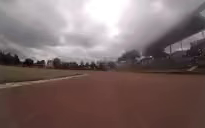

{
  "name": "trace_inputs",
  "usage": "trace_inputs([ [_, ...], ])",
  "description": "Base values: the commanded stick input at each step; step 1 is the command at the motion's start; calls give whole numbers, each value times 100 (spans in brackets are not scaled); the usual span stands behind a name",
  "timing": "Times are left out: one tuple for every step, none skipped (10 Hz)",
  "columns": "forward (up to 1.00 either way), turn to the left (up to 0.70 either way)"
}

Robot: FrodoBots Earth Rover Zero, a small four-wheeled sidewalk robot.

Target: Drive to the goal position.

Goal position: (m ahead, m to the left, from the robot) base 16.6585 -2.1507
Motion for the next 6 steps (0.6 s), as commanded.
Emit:
trace_inputs([
  [100, 0],
  [100, -27],
  [100, -27],
  [100, -27],
  [100, -27],
  [100, -27],
])
